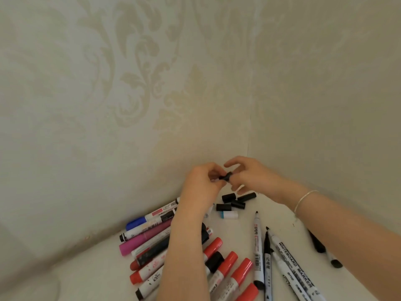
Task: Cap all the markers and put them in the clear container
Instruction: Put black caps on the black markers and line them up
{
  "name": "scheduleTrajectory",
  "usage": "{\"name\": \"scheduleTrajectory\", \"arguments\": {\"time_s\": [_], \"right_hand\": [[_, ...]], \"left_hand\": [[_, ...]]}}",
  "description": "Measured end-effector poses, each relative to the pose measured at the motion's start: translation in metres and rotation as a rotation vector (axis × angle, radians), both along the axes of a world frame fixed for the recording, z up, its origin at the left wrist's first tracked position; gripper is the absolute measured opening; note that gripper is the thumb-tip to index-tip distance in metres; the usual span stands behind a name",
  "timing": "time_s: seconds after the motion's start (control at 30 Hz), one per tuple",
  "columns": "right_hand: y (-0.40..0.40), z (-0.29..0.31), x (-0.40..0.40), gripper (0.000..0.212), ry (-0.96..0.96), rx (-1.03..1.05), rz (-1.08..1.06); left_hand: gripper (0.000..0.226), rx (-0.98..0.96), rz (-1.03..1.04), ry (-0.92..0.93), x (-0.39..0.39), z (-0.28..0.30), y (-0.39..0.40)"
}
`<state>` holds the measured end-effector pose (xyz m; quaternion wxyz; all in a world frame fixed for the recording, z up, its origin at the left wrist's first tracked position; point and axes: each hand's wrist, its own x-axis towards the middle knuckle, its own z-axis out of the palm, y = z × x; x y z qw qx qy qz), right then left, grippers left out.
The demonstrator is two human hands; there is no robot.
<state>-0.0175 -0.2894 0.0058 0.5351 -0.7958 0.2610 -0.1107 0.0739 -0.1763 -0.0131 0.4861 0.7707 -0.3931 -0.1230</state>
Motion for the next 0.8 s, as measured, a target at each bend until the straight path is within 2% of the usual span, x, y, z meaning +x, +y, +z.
{"name": "scheduleTrajectory", "arguments": {"time_s": [0.03, 0.07, 0.17, 0.27, 0.37, 0.47, 0.63, 0.8], "right_hand": [[0.0, 0.003, -0.001, 0.029, -0.048, 0.171, -0.008], [-0.001, 0.005, -0.003, 0.024, -0.068, 0.236, -0.007], [-0.007, 0.002, -0.003, 0.006, -0.087, 0.114, -0.109], [-0.025, -0.001, -0.007, 0.014, -0.132, 0.037, -0.336], [-0.041, -0.004, -0.017, 0.015, -0.123, -0.033, -0.422], [-0.049, -0.012, -0.026, 0.022, -0.008, -0.18, -0.372], [-0.046, -0.026, -0.03, 0.03, 0.239, -0.435, -0.166], [-0.036, -0.012, -0.029, 0.026, 0.299, -0.618, -0.158]], "left_hand": [[0.025, -0.003, -0.019, 0.0, -0.002, -0.001, -0.002], [0.026, 0.009, -0.034, -0.01, -0.003, -0.003, -0.003], [0.022, 0.04, -0.002, -0.106, -0.002, -0.006, -0.004], [0.018, 0.102, 0.058, -0.146, 0.003, -0.004, 0.0], [0.01, 0.32, 0.033, -0.147, 0.007, -0.003, 0.005], [0.019, 0.465, -0.005, -0.121, 0.009, -0.005, 0.007], [0.027, 0.575, -0.022, -0.079, 0.006, -0.006, 0.009], [0.024, 0.638, -0.008, -0.1, 0.006, -0.006, 0.007]]}}
